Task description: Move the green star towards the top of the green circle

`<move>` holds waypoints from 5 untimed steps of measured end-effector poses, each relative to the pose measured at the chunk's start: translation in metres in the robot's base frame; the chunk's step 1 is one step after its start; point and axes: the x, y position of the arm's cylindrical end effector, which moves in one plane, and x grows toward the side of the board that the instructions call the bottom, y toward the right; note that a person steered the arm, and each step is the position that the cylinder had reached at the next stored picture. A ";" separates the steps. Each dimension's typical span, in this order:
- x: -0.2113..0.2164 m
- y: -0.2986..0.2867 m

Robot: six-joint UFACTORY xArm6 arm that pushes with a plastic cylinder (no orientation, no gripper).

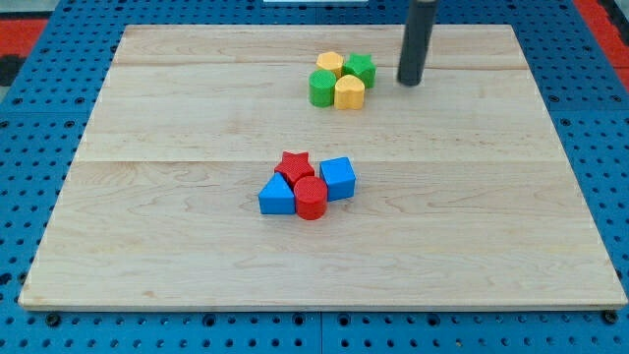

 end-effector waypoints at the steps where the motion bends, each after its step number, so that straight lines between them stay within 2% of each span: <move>1: -0.011 -0.011; 3: 0.031 -0.120; 5: 0.046 -0.123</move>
